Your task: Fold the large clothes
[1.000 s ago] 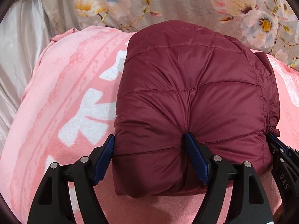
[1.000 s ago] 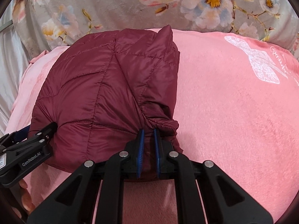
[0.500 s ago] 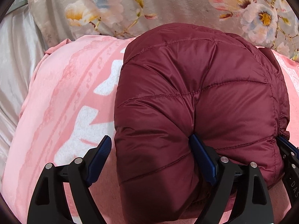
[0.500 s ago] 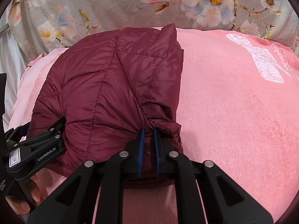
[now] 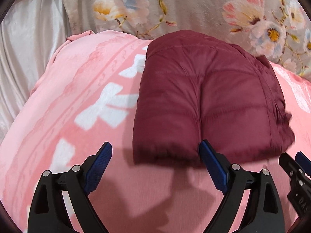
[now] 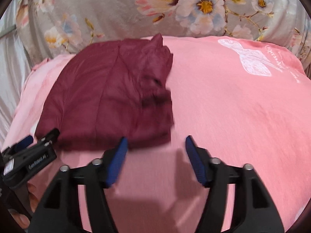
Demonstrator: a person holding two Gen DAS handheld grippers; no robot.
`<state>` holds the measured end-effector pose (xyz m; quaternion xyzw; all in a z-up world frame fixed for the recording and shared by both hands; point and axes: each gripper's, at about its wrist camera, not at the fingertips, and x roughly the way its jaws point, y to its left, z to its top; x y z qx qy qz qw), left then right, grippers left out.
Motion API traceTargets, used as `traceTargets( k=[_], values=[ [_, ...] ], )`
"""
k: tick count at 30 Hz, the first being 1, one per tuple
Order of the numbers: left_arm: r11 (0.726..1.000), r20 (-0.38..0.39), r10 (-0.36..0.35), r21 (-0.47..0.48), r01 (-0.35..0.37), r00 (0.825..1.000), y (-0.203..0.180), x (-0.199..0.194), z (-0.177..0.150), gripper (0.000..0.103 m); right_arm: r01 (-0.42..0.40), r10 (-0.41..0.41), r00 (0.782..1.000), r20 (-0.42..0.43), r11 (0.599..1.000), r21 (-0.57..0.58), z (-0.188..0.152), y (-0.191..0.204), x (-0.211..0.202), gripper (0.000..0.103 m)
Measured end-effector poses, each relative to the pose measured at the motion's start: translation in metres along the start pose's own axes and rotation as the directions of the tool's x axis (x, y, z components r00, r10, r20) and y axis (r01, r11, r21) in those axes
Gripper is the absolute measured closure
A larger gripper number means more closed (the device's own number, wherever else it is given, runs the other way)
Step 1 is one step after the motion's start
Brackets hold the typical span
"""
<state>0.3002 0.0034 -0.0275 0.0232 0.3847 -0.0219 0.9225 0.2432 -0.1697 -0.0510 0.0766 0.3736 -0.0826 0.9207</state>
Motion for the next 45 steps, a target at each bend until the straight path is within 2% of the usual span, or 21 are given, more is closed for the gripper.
traceTargets(
  k=[4, 11, 15, 18, 24, 45],
  values=[
    [0.999, -0.018, 0.03, 0.043, -0.029, 0.999, -0.006, -0.016, -0.021, 0.014, 0.033, -0.033, 0.999, -0.003, 0.999, -0.005, -0.018, 0.0, -0.019, 0.042],
    [0.996, 0.003, 0.039, 0.083, -0.039, 0.999, -0.01, -0.048, -0.052, 0.014, 0.047, -0.046, 0.999, -0.02, 0.998, 0.033, -0.046, -0.01, -0.047, 0.038],
    [0.996, -0.001, 0.025, 0.083, -0.025, 1.0, -0.008, -0.063, -0.067, 0.014, 0.045, -0.045, 0.999, 0.006, 0.999, -0.002, -0.06, -0.006, -0.066, 0.032],
    [0.997, -0.007, 0.015, 0.075, -0.014, 1.0, -0.005, -0.074, -0.077, 0.014, 0.088, -0.087, 0.996, 0.027, 0.995, -0.047, -0.072, 0.002, -0.08, 0.021],
    [0.995, -0.007, 0.014, 0.101, -0.013, 1.0, -0.008, -0.093, -0.097, 0.014, 0.095, -0.091, 0.995, 0.042, 0.991, -0.093, -0.091, 0.012, -0.101, 0.02],
    [0.991, 0.016, 0.064, 0.12, -0.065, 0.998, -0.012, -0.099, -0.103, 0.016, 0.093, -0.093, 0.996, 0.008, 0.993, -0.074, -0.096, 0.01, -0.096, 0.021]
  ],
)
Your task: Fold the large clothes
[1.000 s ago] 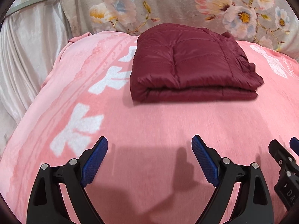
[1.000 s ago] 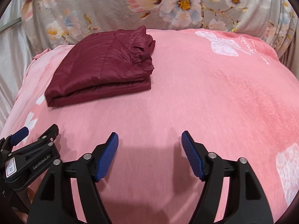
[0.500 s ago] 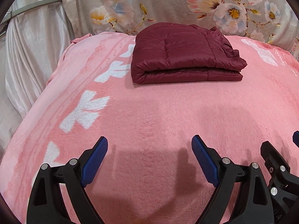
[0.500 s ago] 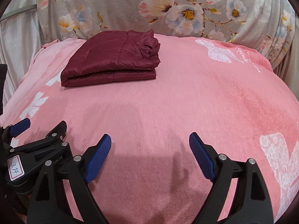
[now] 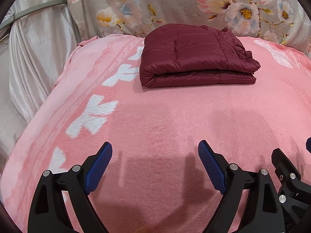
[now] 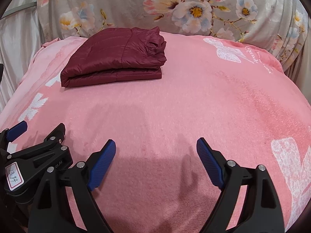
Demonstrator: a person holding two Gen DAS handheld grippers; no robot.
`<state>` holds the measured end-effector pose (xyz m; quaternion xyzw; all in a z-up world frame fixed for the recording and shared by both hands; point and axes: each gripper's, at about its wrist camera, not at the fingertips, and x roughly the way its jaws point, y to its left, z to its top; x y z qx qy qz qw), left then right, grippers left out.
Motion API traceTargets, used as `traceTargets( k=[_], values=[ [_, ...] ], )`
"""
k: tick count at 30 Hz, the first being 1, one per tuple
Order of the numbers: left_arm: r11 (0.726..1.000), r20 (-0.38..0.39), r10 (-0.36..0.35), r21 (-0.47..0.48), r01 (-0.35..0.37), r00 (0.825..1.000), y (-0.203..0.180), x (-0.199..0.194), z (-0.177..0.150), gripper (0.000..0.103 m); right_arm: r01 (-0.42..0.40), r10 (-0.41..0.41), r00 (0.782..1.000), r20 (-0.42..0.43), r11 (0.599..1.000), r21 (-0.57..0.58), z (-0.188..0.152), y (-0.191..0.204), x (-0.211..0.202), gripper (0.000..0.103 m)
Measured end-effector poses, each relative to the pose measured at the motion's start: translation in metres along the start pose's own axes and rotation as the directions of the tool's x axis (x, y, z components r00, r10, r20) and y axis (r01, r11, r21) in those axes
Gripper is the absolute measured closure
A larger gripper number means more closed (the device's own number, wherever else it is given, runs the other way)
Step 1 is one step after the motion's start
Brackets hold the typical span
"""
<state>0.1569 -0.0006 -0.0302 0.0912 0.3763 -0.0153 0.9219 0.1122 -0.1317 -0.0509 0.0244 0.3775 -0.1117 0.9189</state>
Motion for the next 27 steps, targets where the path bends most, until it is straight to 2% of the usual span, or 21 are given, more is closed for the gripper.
traceTargets(
  k=[5, 8, 27],
  values=[
    [1.0, 0.002, -0.007, -0.001, 0.007, 1.0, -0.0003, -0.0007, 0.0003, 0.016, 0.004, -0.004, 1.0, -0.001, 1.0, -0.001, 0.0004, -0.0007, 0.0007, 0.021],
    [1.0, 0.006, -0.003, 0.0, 0.003, 1.0, -0.0014, -0.0027, 0.0004, 0.016, 0.04, -0.04, 0.999, 0.0, 0.999, -0.018, 0.0002, 0.0034, 0.0009, 0.021],
    [1.0, 0.001, -0.014, -0.004, 0.014, 1.0, -0.0065, -0.0038, -0.0005, 0.016, 0.024, -0.024, 1.0, 0.012, 1.0, 0.003, -0.0007, -0.0013, -0.0035, 0.021]
  ],
)
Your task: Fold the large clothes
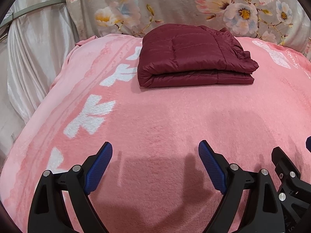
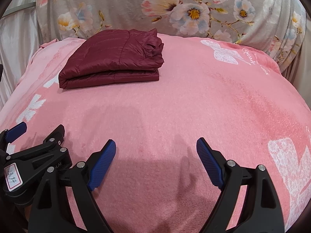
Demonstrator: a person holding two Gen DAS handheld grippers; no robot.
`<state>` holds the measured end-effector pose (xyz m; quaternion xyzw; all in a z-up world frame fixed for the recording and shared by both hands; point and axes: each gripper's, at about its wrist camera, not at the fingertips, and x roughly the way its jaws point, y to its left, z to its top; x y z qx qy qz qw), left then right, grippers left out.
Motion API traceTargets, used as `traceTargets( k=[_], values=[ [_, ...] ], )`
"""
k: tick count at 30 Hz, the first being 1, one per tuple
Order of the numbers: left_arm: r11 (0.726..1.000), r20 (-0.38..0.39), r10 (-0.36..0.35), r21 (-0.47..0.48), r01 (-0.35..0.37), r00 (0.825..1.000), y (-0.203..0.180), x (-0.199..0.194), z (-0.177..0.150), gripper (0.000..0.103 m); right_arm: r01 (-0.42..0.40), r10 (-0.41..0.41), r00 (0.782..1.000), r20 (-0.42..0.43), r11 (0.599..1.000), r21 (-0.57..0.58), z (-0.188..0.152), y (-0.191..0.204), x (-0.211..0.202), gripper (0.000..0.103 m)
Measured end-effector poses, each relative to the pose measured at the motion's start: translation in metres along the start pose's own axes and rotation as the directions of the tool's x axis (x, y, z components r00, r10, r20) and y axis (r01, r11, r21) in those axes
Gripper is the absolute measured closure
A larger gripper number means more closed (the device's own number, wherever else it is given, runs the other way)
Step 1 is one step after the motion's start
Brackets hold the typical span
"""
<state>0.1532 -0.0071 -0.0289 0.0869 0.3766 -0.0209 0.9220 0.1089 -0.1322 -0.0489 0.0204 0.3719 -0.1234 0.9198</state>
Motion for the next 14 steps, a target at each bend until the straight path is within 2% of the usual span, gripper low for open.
traceTargets(
  k=[14],
  values=[
    [1.0, 0.004, 0.0, 0.001, 0.0, 1.0, 0.0007, -0.0005, 0.0011, 0.017, -0.001, 0.001, 1.0, 0.0, 1.0, -0.002, -0.0002, -0.0002, 0.0002, 0.021]
  ],
)
